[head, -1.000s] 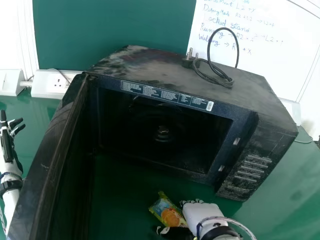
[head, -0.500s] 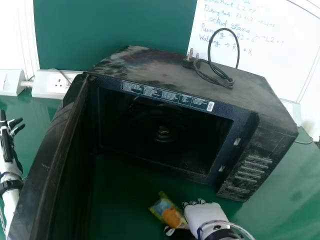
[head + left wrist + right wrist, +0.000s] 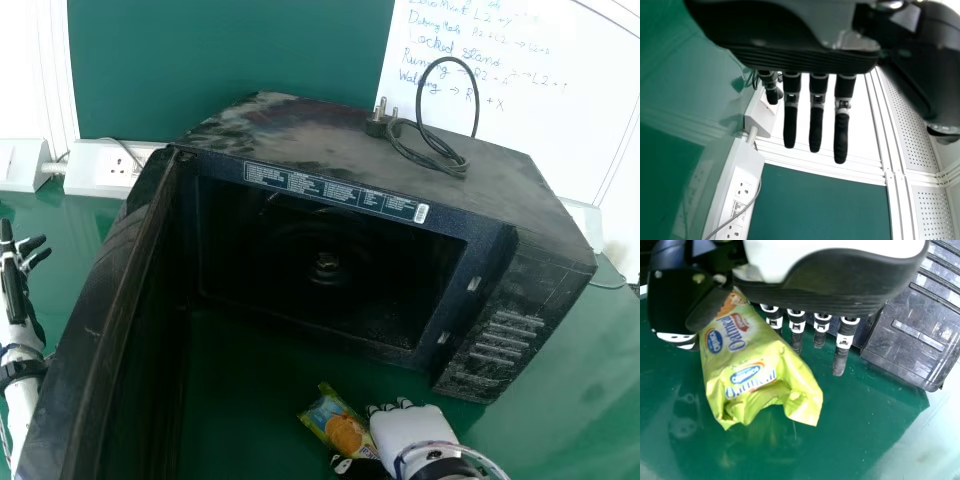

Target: Put biscuit inside oven

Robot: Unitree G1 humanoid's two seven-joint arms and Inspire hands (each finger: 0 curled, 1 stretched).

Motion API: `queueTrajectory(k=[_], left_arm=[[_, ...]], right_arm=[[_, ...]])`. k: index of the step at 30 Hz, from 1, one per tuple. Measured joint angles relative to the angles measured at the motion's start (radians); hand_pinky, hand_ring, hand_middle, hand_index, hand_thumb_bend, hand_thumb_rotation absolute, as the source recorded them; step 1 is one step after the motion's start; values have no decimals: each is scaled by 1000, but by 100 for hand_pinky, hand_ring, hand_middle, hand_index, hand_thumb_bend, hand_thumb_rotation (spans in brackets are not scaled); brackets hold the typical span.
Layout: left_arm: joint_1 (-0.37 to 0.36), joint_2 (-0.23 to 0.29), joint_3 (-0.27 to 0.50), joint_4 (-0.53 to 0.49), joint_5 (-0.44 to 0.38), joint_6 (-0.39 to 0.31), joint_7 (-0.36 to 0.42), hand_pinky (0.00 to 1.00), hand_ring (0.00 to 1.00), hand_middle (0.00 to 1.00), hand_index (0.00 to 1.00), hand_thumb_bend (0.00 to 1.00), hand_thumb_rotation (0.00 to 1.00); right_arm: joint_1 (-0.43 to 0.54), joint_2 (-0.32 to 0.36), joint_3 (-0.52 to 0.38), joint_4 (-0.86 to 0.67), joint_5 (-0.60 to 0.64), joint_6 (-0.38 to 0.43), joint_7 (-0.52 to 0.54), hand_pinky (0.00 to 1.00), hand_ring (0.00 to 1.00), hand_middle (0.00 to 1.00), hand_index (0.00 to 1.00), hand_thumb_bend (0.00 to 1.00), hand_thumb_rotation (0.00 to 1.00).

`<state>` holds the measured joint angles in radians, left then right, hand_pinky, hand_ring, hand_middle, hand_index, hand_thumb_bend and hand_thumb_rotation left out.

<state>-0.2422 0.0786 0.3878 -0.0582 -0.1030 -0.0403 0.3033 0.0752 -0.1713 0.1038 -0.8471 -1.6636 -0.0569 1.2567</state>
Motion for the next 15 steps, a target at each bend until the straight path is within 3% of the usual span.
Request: queueTrajectory(k=[2,4,11,13,14,15], left_arm=[[0,0,0,0,0,0,-3,71,68,70,50,50,5],[0,0,1,0,0,0,-5,71,68,70,50,50,4],[0,0,1,0,0,0,-9,71,68,69,50,50,4],[0,0,1,0,0,0,-9,71,67,69,50,50,4],[0,0,2,0,0,0,-9,71,67,69,50,50,4],[0,0,2,0,0,0,-8,71,67,69,50,50,5]], right_arm=[[5,-2,2,2,0,0,-7,83,96,97,95,92,22],[1,-7,4,6,0,-2,-4,85,96,98,96,98,26],[-13,-20,18,15,-9,-10,10,84,94,97,96,100,28],[-12,-24,23,16,-12,-10,7,77,90,94,92,100,25],[-8,-29,26,17,-14,-12,-6,69,83,88,88,95,23],[4,-38,30,21,-19,-18,-42,46,58,66,80,86,17]])
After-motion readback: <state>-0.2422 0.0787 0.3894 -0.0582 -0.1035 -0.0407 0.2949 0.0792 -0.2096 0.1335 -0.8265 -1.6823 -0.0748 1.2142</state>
